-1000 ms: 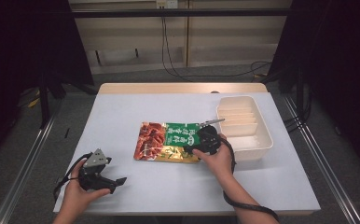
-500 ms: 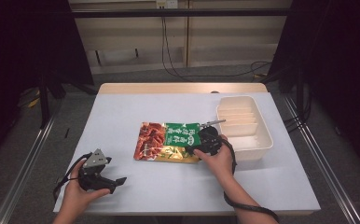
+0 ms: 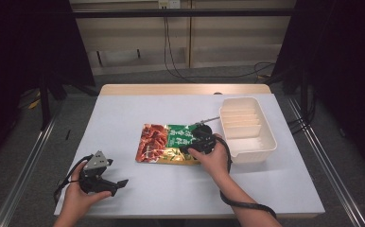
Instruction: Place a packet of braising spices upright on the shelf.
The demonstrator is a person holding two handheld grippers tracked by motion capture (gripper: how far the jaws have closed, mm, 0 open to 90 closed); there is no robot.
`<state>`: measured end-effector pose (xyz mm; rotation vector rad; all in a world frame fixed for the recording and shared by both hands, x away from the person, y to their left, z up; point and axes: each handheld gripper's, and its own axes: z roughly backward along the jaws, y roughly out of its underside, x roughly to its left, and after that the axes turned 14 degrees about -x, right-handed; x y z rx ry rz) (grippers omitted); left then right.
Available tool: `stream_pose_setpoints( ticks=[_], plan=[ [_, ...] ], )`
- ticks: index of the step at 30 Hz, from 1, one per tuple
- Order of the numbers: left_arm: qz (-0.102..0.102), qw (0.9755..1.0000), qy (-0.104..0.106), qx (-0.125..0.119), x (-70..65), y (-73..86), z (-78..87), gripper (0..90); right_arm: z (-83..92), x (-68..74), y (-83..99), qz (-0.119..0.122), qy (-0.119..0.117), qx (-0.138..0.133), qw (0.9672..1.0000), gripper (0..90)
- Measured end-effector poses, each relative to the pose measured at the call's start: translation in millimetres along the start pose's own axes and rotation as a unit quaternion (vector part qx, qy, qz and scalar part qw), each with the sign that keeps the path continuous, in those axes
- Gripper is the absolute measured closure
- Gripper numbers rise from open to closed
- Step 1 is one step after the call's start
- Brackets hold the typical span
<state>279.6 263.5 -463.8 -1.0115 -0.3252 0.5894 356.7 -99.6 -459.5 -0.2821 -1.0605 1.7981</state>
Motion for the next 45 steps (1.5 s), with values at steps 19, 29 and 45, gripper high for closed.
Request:
stream_pose_setpoints(
  ticks=[19,29,45],
  plan=[
    [0.005,1.0000,0.005,-0.006,-0.5,0.5,-0.4,4.5,7.4,-25.6,3.7,-0.055,0.064,0.011,0.9964,20.9],
    [-0.002,1.0000,0.005,-0.005,0.4,0.6,0.0,4.5,-6.1,-16.5,1.7,-0.062,0.026,0.011,0.9977,36.4],
    [0.004,0.9999,-0.003,-0.011,-0.3,-0.1,2.5,4.6,-7.1,-9.2,-23.6,-0.053,0.014,0.044,0.9975,90.0]
  ],
)
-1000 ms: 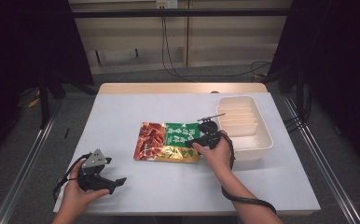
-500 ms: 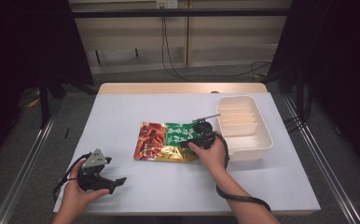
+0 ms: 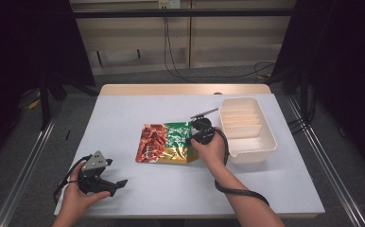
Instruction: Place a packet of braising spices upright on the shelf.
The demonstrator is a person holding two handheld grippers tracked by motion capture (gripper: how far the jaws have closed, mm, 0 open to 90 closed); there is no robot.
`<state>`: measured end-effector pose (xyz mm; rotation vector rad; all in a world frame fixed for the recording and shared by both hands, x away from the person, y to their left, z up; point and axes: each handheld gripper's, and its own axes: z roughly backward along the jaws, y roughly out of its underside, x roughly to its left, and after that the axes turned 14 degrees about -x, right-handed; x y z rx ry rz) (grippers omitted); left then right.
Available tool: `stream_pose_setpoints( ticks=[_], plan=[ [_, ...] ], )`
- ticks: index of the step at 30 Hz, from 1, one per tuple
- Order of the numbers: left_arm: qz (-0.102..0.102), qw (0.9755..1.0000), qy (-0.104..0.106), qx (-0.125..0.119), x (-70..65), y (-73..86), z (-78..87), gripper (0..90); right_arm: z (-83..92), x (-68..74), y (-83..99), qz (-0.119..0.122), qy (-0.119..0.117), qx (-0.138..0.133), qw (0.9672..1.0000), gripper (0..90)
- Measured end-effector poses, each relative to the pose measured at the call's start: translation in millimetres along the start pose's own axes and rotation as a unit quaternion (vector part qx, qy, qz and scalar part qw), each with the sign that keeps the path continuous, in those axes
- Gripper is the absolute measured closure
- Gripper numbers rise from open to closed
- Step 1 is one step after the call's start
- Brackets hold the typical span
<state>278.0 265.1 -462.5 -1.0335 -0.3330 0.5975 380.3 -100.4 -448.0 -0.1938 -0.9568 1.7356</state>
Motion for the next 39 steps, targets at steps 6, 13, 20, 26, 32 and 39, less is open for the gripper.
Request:
stream_pose_setpoints(
  ticks=[6,13,20,26,32,39],
  plan=[
    [0.004,1.0000,0.004,-0.004,0.4,0.2,0.0,4.6,22.2,9.8,-26.3,0.022,0.000,0.018,0.9996,90.0],
    [0.009,0.9999,0.004,-0.005,-0.2,-0.4,0.5,4.6,44.8,15.1,-56.3,0.028,-0.004,0.061,0.9978,90.0],
    [0.004,0.9999,0.008,-0.005,0.6,-1.0,1.2,4.9,66.0,35.4,-98.0,0.070,-0.005,0.104,0.9921,90.0],
    [0.012,0.9999,0.006,-0.009,0.7,-1.6,3.2,4.9,77.0,53.4,-118.7,0.106,-0.013,0.136,0.9849,90.0],
    [0.010,0.9999,0.008,-0.009,1.3,-1.8,4.1,4.9,86.7,71.9,-131.8,0.154,-0.014,0.171,0.9732,90.0],
    [0.010,0.9999,0.004,-0.013,1.4,-1.9,4.7,4.9,98.2,79.4,-137.9,0.223,-0.011,0.215,0.9508,90.0]
  ],
)
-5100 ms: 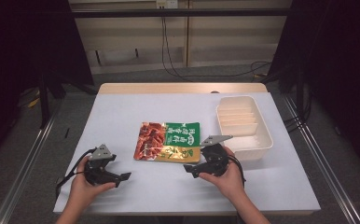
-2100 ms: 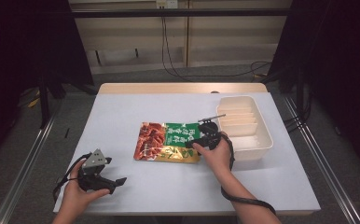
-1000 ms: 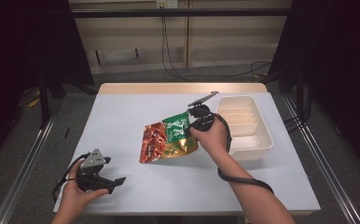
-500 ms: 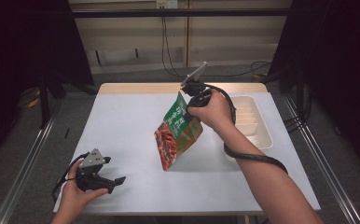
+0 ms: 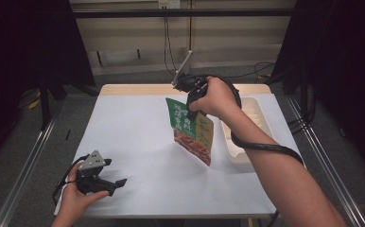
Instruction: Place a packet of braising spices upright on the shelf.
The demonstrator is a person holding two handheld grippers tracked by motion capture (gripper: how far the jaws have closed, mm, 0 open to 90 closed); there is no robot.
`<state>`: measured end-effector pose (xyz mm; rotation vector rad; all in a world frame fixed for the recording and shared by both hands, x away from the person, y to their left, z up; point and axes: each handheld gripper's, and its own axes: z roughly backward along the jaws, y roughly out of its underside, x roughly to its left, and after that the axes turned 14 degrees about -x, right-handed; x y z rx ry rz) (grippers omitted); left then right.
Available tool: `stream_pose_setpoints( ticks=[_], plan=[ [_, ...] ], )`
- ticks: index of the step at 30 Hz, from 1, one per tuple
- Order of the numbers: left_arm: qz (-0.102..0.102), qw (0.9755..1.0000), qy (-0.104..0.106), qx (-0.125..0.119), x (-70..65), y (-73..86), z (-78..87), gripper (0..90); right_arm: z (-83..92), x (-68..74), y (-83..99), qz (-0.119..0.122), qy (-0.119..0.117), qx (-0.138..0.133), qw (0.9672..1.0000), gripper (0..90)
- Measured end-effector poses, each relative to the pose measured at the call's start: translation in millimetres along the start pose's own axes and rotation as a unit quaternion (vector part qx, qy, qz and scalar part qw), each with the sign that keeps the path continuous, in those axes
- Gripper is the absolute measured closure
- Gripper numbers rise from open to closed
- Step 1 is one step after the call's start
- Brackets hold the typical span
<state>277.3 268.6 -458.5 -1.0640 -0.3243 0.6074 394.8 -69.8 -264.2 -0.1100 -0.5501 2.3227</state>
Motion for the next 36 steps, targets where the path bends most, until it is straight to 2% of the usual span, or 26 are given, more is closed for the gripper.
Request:
stream_pose_setpoints(
  ticks=[2,3,4,5,6,8,10,11,13,14,16,20,24,29,30,32,34,36],
  plan=[
    [0.000,1.0000,-0.001,0.003,0.0,-0.2,0.2,4.9,3.2,-2.7,2.1,0.025,-0.006,-0.003,0.9997,90.0],
    [0.001,1.0000,0.003,0.000,0.3,0.1,-0.2,4.9,5.2,-2.4,1.9,0.021,-0.006,-0.001,0.9998,90.0],
    [0.003,1.0000,0.005,0.000,0.1,0.3,-0.4,4.9,7.4,-3.1,2.0,0.028,-0.008,0.000,0.9996,90.0],
    [0.001,1.0000,0.000,0.007,-0.4,-0.4,0.2,4.9,9.4,-4.0,2.1,0.029,-0.009,-0.001,0.9995,90.0],
    [0.004,1.0000,0.005,0.000,-0.2,0.4,-0.6,4.9,11.4,-4.8,1.9,0.026,-0.010,-0.002,0.9996,90.0],
    [0.003,1.0000,0.001,0.001,-0.3,0.1,0.2,4.9,16.8,-7.9,1.8,0.038,-0.018,-0.005,0.9991,90.0],
    [0.006,1.0000,0.004,0.000,0.2,0.2,0.1,4.9,18.6,-8.5,1.7,0.041,-0.020,-0.005,0.9990,90.0],
    [0.004,1.0000,0.003,0.002,0.8,-0.2,0.4,4.9,23.2,-11.3,1.9,0.050,-0.018,-0.007,0.9985,90.0],
    [0.012,0.9999,0.006,0.001,0.4,0.1,-0.3,4.9,24.6,-12.6,2.0,0.052,-0.019,-0.006,0.9985,90.0],
    [0.005,1.0000,0.004,0.002,1.0,-0.1,0.1,4.9,27.0,-14.4,2.3,0.055,-0.018,-0.005,0.9983,90.0],
    [0.006,1.0000,0.004,0.002,0.8,0.0,0.4,4.9,29.9,-17.2,2.7,0.063,-0.018,-0.006,0.9978,90.0],
    [0.016,0.9999,0.004,-0.004,0.6,0.4,1.1,4.9,34.7,-24.0,4.2,0.064,-0.019,-0.010,0.9977,90.0],
    [0.015,0.9999,0.005,-0.003,1.3,0.2,1.7,4.9,38.3,-28.4,5.4,0.057,-0.023,-0.014,0.9980,90.0],
    [0.017,0.9998,0.007,-0.002,1.2,0.5,2.3,4.9,40.7,-33.0,5.5,0.067,-0.032,-0.020,0.9970,90.0],
    [0.014,0.9999,0.002,-0.001,1.7,0.5,3.0,4.9,41.6,-33.1,5.3,0.066,-0.032,-0.020,0.9971,90.0],
    [0.020,0.9998,0.002,-0.004,2.1,1.1,3.2,4.9,44.0,-34.4,4.7,0.070,-0.032,-0.020,0.9969,90.0],
    [0.018,0.9998,0.001,-0.005,2.6,0.8,3.8,4.9,45.7,-36.6,4.4,0.080,-0.028,-0.021,0.9962,90.0],
    [0.019,0.9998,0.002,-0.006,2.7,0.7,4.0,4.9,47.5,-39.0,3.8,0.077,-0.031,-0.017,0.9964,90.0]
  ],
)
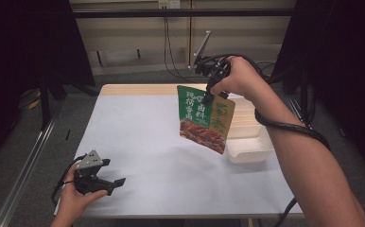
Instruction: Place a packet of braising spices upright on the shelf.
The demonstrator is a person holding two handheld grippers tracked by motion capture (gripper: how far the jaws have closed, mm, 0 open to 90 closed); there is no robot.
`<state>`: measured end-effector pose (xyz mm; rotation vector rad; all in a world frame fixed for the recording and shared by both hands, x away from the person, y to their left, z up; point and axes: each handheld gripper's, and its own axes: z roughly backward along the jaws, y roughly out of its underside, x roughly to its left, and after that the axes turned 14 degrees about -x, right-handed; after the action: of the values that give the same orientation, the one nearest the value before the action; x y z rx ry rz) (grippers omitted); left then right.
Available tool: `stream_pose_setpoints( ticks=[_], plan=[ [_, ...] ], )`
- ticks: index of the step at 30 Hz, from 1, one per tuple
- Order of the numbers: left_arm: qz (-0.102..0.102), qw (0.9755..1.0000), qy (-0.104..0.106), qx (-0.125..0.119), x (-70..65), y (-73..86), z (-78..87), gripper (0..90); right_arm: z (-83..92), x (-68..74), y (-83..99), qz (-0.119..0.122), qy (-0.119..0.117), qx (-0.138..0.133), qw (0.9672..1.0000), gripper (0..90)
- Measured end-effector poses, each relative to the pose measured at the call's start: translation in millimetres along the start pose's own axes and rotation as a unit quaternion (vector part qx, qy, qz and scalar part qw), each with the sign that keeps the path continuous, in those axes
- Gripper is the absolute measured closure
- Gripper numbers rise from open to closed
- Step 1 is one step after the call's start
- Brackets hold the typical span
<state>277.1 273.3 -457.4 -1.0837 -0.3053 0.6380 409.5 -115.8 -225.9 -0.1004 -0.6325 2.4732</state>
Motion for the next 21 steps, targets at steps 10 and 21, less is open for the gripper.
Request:
stream_pose_setpoints(
  ticks=[10,21],
  plan=[
    [0.005,1.0000,0.001,0.000,-0.3,0.2,0.1,4.9,5.3,-8.2,-3.2,-0.001,0.002,0.006,1.0000,90.0],
    [0.003,1.0000,0.000,0.003,0.2,0.1,0.1,4.9,17.4,-15.8,-1.8,-0.001,0.006,0.002,1.0000,90.0]
  ],
)
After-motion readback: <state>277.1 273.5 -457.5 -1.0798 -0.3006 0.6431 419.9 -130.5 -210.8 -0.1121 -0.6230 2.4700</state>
